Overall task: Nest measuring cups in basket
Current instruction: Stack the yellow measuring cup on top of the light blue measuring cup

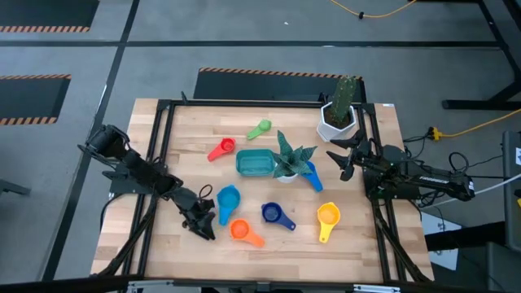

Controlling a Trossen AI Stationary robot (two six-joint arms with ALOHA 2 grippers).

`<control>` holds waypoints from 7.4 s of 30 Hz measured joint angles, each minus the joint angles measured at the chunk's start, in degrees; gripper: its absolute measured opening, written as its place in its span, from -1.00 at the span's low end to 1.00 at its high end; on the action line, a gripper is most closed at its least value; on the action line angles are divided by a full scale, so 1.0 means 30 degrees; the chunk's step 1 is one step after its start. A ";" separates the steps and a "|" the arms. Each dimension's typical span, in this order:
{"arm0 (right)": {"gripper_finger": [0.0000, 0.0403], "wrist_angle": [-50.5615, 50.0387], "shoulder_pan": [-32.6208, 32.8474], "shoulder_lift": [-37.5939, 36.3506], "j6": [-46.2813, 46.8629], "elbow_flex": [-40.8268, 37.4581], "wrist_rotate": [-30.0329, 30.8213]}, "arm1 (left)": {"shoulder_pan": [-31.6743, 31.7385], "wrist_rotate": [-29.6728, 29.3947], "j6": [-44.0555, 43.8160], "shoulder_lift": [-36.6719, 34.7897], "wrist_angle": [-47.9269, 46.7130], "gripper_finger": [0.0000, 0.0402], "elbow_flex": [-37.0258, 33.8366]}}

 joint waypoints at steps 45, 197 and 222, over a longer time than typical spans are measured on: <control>0.16 -0.8452 0.2500 0.4295 1.2148 1.1845 -0.9194 | 0.3124 -1.3198 2.7676 0.0000 0.2127 -0.02 0.4855; -0.94 -1.0993 0.9130 2.6662 1.1988 2.1901 -0.3028 | 0.3875 -1.3453 2.7722 0.0000 0.2132 -0.02 0.4837; -0.91 -0.8371 0.7876 2.6662 1.0419 2.1901 0.4350 | 0.2702 -1.0738 2.2718 0.0000 0.1393 -0.02 0.7785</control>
